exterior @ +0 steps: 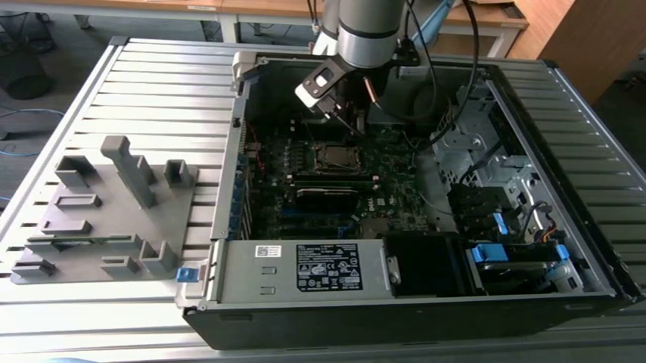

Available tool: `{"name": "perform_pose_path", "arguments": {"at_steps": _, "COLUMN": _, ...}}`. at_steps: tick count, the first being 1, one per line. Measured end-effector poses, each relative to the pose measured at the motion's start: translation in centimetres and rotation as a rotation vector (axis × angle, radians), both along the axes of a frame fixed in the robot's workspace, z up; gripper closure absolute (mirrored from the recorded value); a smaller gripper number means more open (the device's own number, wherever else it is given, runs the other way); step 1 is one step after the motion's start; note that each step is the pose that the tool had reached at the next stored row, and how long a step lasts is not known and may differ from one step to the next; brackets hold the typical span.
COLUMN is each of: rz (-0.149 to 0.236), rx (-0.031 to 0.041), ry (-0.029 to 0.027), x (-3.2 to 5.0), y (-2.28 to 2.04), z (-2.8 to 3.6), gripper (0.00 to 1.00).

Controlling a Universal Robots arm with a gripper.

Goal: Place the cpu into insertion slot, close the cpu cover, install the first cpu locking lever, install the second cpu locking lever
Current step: 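Close the cpu cover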

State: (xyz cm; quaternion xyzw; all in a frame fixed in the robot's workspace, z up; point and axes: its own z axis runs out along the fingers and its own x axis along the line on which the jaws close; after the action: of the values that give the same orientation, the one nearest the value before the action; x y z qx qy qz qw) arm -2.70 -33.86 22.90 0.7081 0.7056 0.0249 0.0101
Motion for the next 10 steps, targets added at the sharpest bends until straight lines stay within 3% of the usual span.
{"name": "perform_pose_path", "arguments": {"at_steps": 10, "rz": 0.011, "rx": -0.0011, "ry": -0.0001, "x": -0.12, "y": 0.01, "z": -0.03, "gripper": 0.89}}
